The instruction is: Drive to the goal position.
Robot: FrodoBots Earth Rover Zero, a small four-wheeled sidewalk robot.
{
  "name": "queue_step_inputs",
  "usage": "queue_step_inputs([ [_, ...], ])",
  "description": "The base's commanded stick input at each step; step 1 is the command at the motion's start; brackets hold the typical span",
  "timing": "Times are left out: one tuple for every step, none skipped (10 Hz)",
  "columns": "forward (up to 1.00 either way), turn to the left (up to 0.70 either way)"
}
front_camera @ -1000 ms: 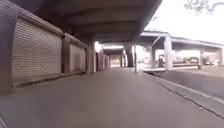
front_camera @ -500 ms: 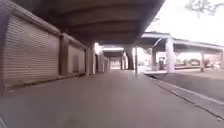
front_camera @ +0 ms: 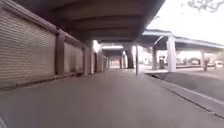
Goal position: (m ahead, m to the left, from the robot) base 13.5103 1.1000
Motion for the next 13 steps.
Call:
queue_step_inputs([
  [0.7,0.0],
  [0.7,0.0],
  [0.7,0.0],
  [0.7,0.0],
  [0.7,0.0],
  [0.7,0.0],
  [0.7,0.0],
  [0.7,0.0],
  [0.7,0.0],
  [0.7,0.0],
  [0.7,0.0],
  [0.7,0.0],
  [0.7,0.0],
])
